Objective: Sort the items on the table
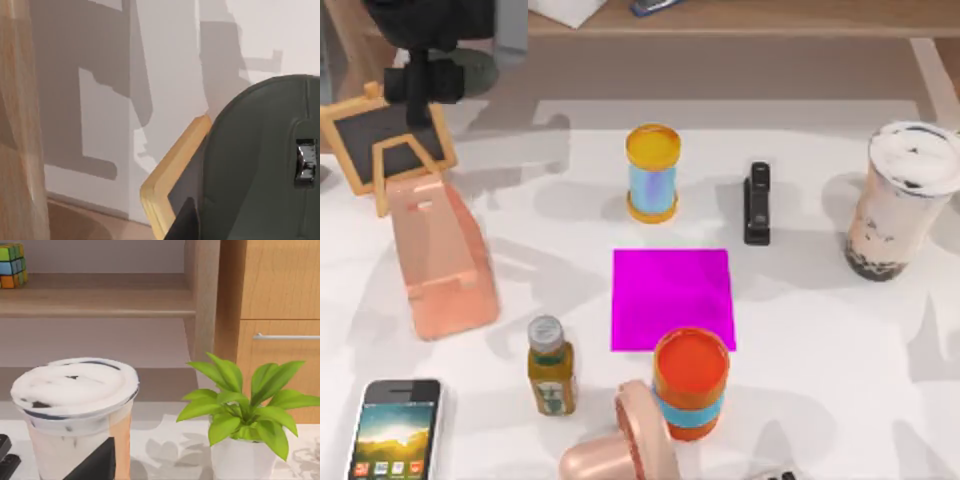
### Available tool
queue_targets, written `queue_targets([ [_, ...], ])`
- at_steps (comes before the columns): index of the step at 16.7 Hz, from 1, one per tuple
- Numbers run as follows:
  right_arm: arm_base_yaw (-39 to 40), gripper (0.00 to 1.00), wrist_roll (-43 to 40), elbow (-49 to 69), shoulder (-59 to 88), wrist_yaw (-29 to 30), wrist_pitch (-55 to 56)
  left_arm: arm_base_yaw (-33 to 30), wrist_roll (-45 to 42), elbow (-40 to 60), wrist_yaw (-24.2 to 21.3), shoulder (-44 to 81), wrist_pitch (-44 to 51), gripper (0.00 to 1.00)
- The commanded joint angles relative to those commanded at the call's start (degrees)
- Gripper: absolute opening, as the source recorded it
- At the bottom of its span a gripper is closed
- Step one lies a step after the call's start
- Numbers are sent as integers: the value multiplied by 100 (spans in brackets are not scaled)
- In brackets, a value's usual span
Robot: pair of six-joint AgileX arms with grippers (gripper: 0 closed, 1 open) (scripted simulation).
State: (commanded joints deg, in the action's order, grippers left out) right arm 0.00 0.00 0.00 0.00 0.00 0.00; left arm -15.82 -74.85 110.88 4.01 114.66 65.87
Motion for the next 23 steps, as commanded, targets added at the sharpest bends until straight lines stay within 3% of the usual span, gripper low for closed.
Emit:
queue_targets([
  [7, 0, 100, 0, 0, 0, 0, 0, -1727, 5592, 264, -66, 720, -2, 0],
  [13, 0, 100, 0, 0, 0, 0, 0, -2462, 9364, 265, -268, 1464, 106, 0],
  [18, 0, 100, 0, 0, 0, 0, 0, -2605, 11104, 244, -413, 1991, 176, 0],
  [23, 0, 100, 0, 0, 0, 0, 0, -2606, 11473, 242, -454, 2150, 186, 0],
])
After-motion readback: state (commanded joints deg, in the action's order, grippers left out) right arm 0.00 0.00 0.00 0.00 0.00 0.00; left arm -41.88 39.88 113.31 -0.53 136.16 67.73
